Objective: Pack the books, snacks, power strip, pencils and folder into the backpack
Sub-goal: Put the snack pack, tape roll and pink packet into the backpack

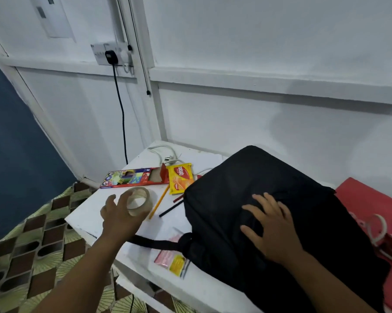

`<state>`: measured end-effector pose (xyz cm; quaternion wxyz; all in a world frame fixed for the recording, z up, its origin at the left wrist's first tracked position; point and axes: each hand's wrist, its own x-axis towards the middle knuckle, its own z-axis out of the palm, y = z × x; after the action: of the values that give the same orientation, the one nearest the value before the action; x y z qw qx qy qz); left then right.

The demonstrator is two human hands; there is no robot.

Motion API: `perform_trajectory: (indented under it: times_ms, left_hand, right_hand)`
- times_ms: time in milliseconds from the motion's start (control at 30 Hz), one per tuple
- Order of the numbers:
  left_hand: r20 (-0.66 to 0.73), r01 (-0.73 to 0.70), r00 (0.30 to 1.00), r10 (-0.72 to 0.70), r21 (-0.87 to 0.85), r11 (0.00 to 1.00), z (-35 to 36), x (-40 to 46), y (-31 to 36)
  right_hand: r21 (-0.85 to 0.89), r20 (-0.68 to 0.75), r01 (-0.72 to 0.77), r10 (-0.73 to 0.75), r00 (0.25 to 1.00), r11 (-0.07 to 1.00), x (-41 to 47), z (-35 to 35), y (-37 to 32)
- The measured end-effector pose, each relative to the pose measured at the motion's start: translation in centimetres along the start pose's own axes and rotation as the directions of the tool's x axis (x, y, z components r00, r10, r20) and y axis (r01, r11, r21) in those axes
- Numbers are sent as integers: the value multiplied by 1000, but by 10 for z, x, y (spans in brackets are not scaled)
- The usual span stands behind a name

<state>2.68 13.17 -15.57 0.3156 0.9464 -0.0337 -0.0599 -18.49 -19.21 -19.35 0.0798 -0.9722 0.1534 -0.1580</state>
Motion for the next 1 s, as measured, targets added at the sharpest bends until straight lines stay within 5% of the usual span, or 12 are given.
perform_trajectory:
  times_ms: [233, 400, 600, 733, 900, 1000]
  left_hand:
    - [110, -45, 993, 52, -60, 997, 27, 41, -47]
    - [-3, -157, 987, 159, -176, 972, 8, 25, -25]
    - [-87, -343, 936, 342, -451, 824, 13, 15, -15]
    - [-80, -474, 847, 525, -563, 677, 16, -7, 26]
    - [-44, -602, 653, 756, -636, 483, 33, -37, 82]
    - [25, -615, 569, 822, -651, 445, 51, -55, 112]
  right_hand:
    - [36, 16, -79, 79, 997, 996, -2, -3, -7]
    - [48, 44, -119, 117, 992, 992, -7, -5, -10]
    - [97, 39, -153, 150, 988, 983, -5, -5, -12]
    - [235, 52, -192, 185, 981, 953, -2, -8, -16]
    - [516, 147, -299, 261, 954, 803, -4, -24, -23]
    - [629, 212, -298, 210, 954, 718, -7, -33, -16]
